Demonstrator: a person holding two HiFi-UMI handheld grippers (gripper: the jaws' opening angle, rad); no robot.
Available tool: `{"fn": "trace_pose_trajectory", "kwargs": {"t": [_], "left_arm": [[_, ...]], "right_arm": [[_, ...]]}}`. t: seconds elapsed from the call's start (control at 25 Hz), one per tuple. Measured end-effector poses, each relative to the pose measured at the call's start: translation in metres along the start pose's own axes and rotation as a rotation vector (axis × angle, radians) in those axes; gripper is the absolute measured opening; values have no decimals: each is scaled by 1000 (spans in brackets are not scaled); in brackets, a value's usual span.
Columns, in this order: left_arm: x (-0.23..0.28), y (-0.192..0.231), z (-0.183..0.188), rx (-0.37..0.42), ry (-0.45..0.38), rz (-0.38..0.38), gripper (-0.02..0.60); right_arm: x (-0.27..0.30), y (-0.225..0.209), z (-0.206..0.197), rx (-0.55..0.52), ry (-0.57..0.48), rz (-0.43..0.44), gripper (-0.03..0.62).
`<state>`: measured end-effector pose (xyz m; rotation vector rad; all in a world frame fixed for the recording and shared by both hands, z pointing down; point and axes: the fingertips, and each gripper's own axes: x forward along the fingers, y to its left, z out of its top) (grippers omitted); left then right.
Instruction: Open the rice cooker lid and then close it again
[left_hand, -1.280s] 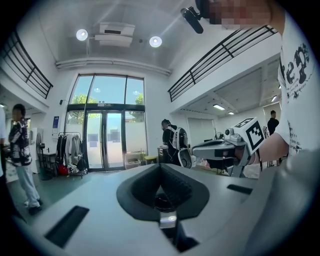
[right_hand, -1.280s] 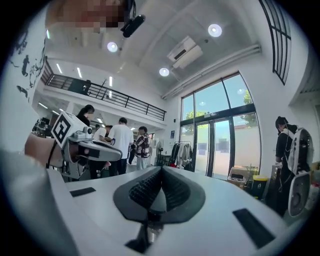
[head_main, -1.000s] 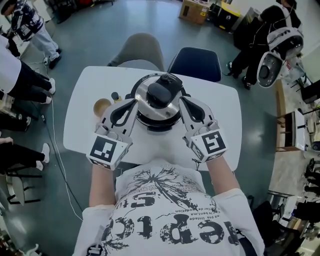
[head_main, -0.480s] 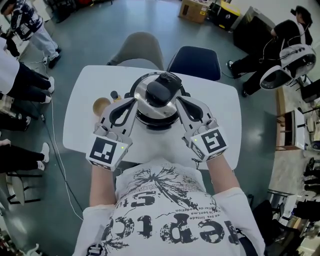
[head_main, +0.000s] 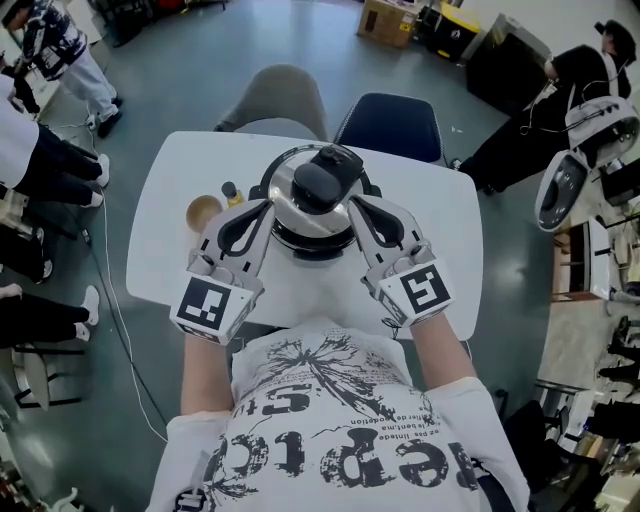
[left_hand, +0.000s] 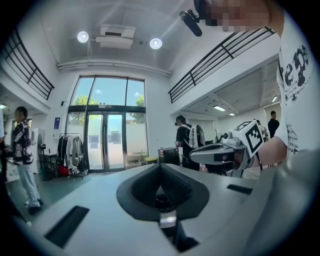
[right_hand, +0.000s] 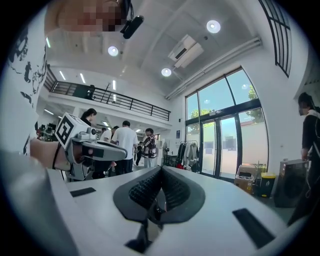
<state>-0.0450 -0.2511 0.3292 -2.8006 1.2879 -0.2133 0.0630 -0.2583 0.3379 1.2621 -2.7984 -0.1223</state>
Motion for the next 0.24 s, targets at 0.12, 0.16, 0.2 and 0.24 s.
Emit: {"fn": "trace_pose_trajectory", "kwargs": {"t": [0.12, 0.16, 0.2, 0.24], "left_arm": [[-3, 0, 0, -2, 1, 1, 13], [-3, 0, 1, -4, -3, 3, 14], [-4, 0, 2, -6, -10, 5, 12], [-4, 0, 3, -8, -20, 8, 12]], "right_arm": [[0, 2, -1, -3, 2, -2, 11], [0, 3, -1, -3, 2, -3, 11], [0, 3, -2, -2, 3, -4, 11], [0, 3, -3, -1, 3, -6, 11]]}}
